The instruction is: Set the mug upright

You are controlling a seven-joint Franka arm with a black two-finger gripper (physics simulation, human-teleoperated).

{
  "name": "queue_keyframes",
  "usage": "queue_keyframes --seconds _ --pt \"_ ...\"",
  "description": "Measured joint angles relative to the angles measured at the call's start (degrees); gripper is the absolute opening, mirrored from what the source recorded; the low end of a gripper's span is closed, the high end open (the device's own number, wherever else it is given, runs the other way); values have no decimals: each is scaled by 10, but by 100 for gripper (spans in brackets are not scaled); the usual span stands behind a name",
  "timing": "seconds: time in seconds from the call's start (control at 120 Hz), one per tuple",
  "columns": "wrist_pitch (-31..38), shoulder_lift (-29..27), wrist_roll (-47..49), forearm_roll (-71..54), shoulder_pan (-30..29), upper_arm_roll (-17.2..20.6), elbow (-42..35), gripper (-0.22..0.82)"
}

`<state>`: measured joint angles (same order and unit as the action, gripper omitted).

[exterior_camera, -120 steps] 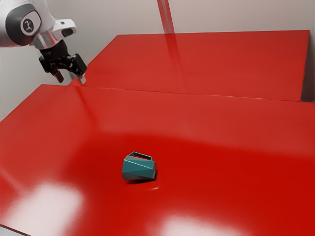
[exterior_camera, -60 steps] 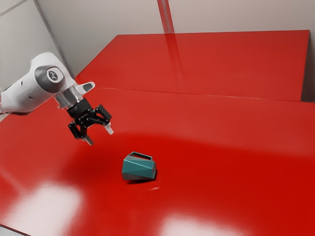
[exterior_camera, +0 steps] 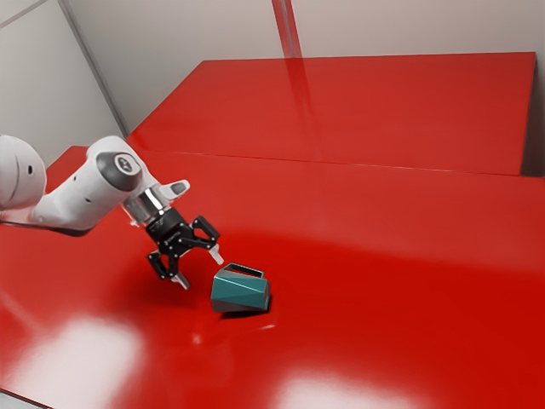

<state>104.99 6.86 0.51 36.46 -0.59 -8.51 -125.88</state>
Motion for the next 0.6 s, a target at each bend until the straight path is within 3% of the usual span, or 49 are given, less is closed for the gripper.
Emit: queue_keyframes --seconds 0.508,0.6 --pt "72 44 5 96 2 59 11 60" --pt "78 46 6 100 2 61 11 43"
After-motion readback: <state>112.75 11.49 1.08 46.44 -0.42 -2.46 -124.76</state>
